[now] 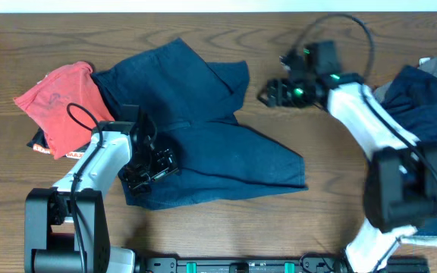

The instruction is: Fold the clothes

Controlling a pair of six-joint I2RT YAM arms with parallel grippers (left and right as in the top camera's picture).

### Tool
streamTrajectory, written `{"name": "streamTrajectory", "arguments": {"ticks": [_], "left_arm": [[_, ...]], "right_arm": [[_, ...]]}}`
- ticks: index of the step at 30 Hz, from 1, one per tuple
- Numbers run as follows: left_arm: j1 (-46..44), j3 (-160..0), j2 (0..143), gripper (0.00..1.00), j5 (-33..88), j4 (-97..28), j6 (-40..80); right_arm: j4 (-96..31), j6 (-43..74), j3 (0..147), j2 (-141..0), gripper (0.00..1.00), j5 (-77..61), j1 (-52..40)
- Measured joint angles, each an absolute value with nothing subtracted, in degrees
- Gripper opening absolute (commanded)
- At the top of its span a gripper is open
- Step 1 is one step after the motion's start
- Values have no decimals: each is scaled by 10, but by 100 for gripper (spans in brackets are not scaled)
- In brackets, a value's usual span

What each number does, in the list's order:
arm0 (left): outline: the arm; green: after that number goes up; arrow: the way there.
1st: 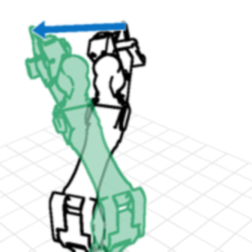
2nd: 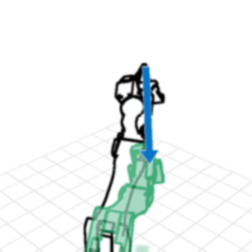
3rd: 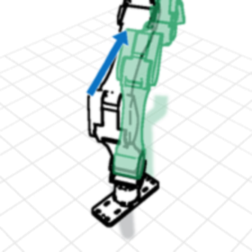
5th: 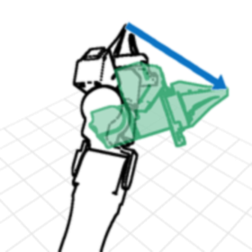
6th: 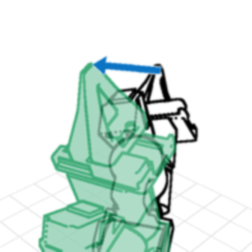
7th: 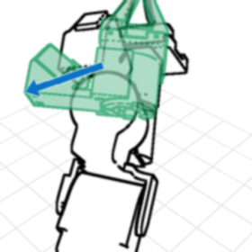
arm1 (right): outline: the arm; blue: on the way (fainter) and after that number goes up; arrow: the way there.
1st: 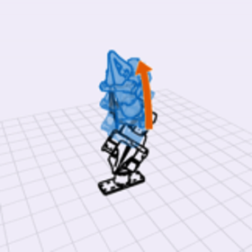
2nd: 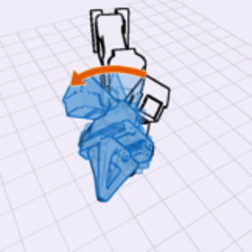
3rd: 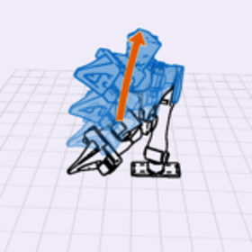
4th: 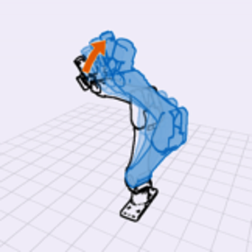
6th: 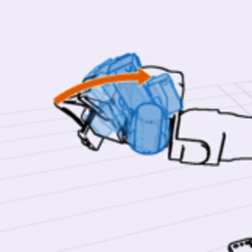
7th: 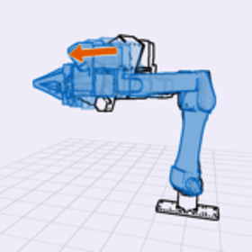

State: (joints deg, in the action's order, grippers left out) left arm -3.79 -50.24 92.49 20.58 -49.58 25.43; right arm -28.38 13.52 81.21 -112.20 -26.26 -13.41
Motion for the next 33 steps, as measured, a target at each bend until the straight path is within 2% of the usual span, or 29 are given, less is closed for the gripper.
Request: {"name": "streamTrajectory", "arguments": {"ticks": [7,11,13,15,17,26,33], "left_arm": [[-38,-502,925,90,206,-496,254],[-38,-502,925,90,206,-496,254],[-38,-502,925,89,206,-496,254],[-38,-502,925,89,206,-496,254],[-38,-502,925,90,206,-496,254],[-38,-502,925,89,206,-496,254],[-38,-502,925,90,206,-496,254]], "right_arm": [[-187,193,901,-1246,67,-236,-167],[-150,230,903,-1291,57,-232,-168],[-138,239,903,-1302,42,-229,-168],[-133,249,903,-1305,11,-227,-168],[-132,253,903,-1305,1,-227,-168],[-164,256,903,-1305,1,-241,-156],[-294,252,904,-1247,1,-203,-75]]}}
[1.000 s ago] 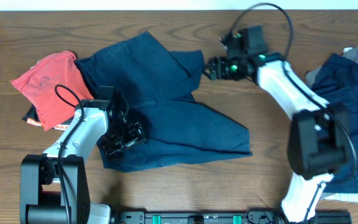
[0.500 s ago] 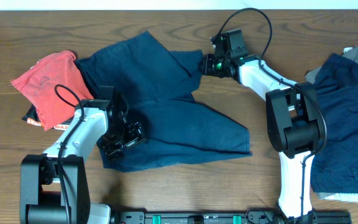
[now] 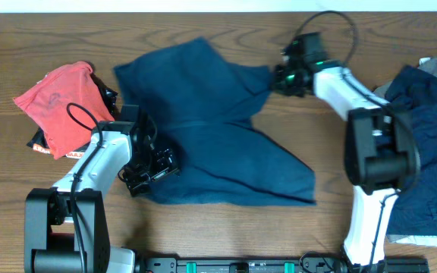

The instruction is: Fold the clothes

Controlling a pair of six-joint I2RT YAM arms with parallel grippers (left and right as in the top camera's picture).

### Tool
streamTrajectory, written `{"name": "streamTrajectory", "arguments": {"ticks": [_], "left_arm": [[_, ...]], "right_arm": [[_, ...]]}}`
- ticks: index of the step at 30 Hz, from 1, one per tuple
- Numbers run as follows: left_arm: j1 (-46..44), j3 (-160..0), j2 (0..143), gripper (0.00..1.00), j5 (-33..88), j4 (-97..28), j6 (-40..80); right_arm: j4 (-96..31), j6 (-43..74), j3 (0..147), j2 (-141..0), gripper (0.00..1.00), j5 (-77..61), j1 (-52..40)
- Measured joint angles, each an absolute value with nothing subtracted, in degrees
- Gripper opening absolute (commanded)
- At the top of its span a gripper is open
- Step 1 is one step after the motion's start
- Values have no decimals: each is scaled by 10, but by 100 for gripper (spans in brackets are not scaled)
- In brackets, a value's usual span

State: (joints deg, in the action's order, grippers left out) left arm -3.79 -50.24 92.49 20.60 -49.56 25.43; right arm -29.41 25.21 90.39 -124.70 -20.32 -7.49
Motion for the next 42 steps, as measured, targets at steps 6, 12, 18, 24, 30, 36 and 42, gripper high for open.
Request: {"name": "streamTrajectory", "arguments": {"ticks": [6,12,18,24,30,36,42], "left_arm": [[-38,-503,925,90,206,-490,254],[-38,-503,925,90,206,-490,254],[-38,-503,925,90,206,-490,254],[-38,-503,925,90,206,-490,254],[-38,-503,925,90,206,-488,254],[-38,-503,925,90,206,-485,254],[-38,-503,925,90,206,-484,254]], "right_arm": [[-500,255,913,-1161,1,-113,-31],[-628,248,889,-1161,14,-41,-44],[-589,239,872,-1167,54,9,-33],[-474,212,886,-1167,52,-25,29],[-429,106,893,-1172,63,-131,57],[-436,32,893,-1218,68,-163,20],[-423,8,895,-1241,60,-131,-12]]}}
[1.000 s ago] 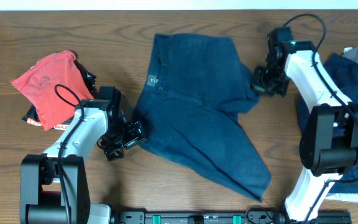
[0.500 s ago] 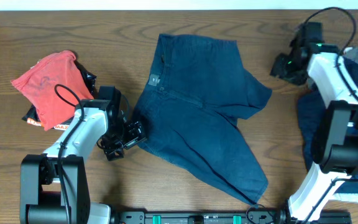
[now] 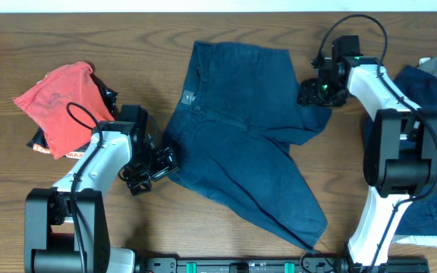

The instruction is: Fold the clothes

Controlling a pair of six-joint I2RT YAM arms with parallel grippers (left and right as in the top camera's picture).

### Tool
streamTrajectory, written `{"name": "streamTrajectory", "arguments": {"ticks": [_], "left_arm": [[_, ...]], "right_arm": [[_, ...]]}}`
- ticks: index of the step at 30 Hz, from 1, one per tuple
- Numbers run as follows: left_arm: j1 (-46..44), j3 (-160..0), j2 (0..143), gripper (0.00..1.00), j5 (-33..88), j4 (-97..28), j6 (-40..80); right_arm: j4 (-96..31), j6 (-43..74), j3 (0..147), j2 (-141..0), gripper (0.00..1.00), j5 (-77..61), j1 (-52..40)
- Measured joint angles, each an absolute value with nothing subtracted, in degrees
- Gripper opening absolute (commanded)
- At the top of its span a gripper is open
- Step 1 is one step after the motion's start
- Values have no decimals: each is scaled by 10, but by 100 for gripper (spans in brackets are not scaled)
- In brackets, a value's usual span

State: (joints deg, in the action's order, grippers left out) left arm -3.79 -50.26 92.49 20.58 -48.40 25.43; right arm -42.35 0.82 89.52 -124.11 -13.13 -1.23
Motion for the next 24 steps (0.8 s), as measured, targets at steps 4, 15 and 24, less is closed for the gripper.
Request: {"name": "streamTrajectory", "arguments": {"ticks": [4,15,24], "left_arm": [[-38,-503,925,90,206,-484,254],[-38,-503,925,90,206,-484,254],[-38,-503,925,90,206,-484,254]], "right_arm": [[-423,-2,895,-1245,4,-117,-22],[-454,39,925,-1249,1,-75,-22],[-569,70,1057,-1148,1,-7,-24]]}}
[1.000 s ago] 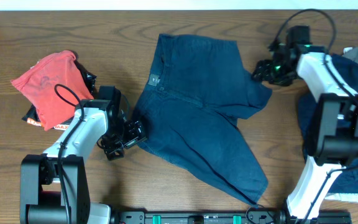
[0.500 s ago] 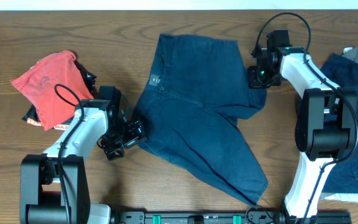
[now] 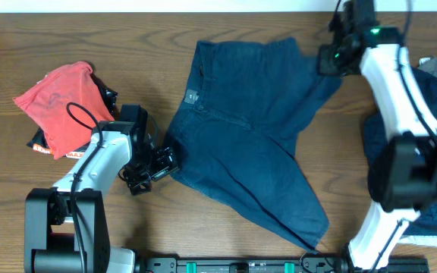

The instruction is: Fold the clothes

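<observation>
Dark blue jeans (image 3: 249,136) lie spread across the middle of the table, waistband at the top left, one leg running down to the lower right. My right gripper (image 3: 331,62) is shut on the upper right part of the jeans and holds that cloth lifted near the far edge. My left gripper (image 3: 152,168) rests at the jeans' left edge; its fingers are too small to read.
A red garment (image 3: 55,106) lies crumpled on a dark one at the far left. A pile of dark blue clothes (image 3: 431,114) with a grey piece sits at the right edge. The wooden table (image 3: 21,189) shows bare at the lower left.
My right gripper moved up toward the far edge with the jeans' upper right cloth, stretching it upward. The left arm and the rest of the jeans stayed put.
The jeans lay bunched in the middle with my right gripper apart from them, open beside their right corner. Then it gripped that corner. Later the jeans were pulled right and spread out, and now their right part is lifted farther up. My left gripper stayed at their left edge.
</observation>
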Controlling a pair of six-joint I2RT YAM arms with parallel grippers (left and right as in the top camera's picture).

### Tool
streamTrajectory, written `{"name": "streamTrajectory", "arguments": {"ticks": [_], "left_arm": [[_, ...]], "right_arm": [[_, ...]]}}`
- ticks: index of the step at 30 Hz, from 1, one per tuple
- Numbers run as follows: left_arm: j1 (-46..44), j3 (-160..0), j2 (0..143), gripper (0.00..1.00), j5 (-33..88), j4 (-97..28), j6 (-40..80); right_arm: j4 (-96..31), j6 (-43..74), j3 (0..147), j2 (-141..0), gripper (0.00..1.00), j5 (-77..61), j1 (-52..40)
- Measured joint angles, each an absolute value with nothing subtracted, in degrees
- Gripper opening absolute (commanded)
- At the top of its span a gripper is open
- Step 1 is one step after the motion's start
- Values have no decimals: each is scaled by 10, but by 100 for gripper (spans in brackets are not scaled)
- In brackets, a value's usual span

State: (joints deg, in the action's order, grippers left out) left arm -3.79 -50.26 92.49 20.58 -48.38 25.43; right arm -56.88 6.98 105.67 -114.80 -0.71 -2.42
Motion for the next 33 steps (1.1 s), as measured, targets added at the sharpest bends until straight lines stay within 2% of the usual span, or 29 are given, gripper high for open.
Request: {"name": "streamTrajectory", "arguments": {"ticks": [3,4,6,7,9,18,21,25,33], "left_arm": [[-38,-503,925,90,206,-484,254],[-38,-503,925,90,206,-484,254],[-38,-503,925,90,206,-484,254],[-38,-503,925,90,206,-484,254],[-38,-503,925,91,206,-484,254],[-38,-503,916,96,206,-505,245],[-38,-503,898,95,206,-505,239],[-38,-503,879,95,206,-496,237],[-38,-503,875,95,206,-490,235]], "right_arm": [[-641,99,1066,-1108,2,50,-25],[-664,107,1065,-1104,7,68,-23],[-684,122,1054,-1108,35,88,-20],[-692,126,1042,-1114,40,97,-18],[-699,130,1011,-1129,43,108,-14],[-740,143,961,-1148,45,84,-10],[-741,128,961,-1131,42,9,-10],[-770,77,960,-1111,32,-93,-20],[-738,52,835,-1104,29,-162,-114]]}}
